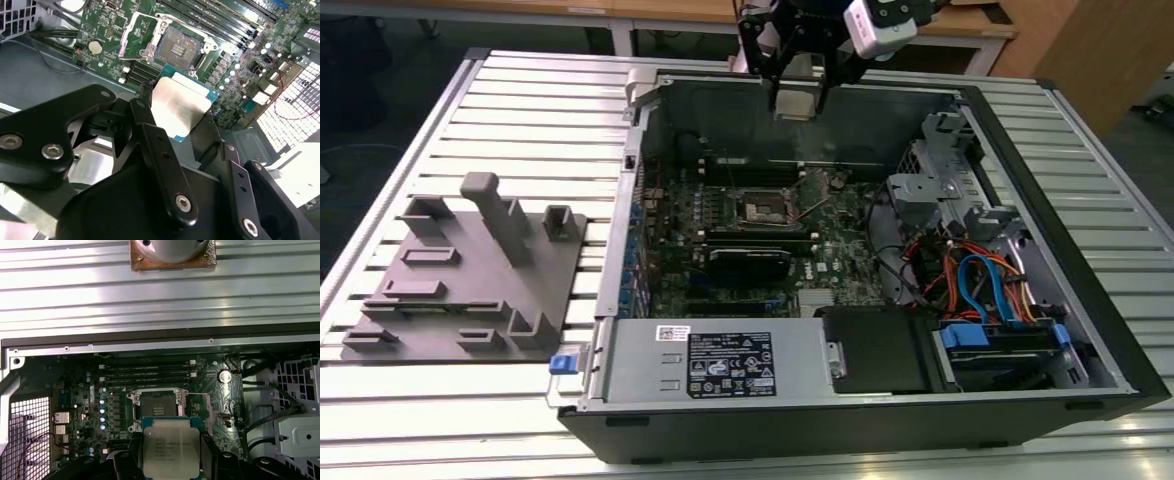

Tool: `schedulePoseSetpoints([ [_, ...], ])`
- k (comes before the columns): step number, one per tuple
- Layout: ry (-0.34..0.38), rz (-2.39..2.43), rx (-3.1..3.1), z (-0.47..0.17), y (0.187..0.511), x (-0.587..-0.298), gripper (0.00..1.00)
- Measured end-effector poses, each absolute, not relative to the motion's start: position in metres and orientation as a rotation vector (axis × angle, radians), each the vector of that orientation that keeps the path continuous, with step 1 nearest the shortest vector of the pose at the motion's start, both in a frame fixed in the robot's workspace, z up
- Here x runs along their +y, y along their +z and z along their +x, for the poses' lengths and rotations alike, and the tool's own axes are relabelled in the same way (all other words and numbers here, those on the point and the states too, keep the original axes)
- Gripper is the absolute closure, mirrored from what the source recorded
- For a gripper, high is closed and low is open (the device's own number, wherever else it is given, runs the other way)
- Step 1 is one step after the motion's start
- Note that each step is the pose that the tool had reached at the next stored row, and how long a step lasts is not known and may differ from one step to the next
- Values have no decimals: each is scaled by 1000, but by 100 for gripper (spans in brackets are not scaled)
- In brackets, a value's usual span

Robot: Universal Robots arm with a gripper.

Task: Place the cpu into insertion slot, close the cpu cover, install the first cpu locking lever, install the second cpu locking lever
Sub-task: 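Place the cpu into insertion slot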

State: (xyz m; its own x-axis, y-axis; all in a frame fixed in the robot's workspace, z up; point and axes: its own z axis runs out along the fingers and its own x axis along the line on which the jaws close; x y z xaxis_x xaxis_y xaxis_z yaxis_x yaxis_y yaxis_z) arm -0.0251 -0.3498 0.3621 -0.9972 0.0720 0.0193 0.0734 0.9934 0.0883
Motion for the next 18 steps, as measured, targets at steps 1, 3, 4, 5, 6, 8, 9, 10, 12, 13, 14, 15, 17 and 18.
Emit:
schedulePoseSetpoints([
  [1, -139, -116, -3120, -25, 362, -350, 46],
  [3, -139, -122, -3120, -25, 362, -350, 46],
  [4, -139, -126, -3120, -25, 362, -350, 46],
  [5, -139, -131, -3120, -25, 362, -350, 46],
  [6, -139, -136, -3120, -25, 362, -350, 46],
  [8, -139, -145, -3120, -25, 362, -350, 46],
  [9, -139, -149, -3120, -25, 362, -350, 46],
  [10, -139, -153, -3120, -25, 362, -350, 46],
  [12, -140, -163, -3120, -25, 362, -350, 46],
  [13, -140, -168, -3119, -25, 362, -350, 46],
  [14, -140, -172, -3119, -25, 362, -350, 46],
  [15, -140, -177, -3119, -25, 362, -350, 46],
  [17, -140, -186, -3119, -25, 362, -350, 46],
  [18, -140, -191, -3119, -25, 362, -350, 46],
])
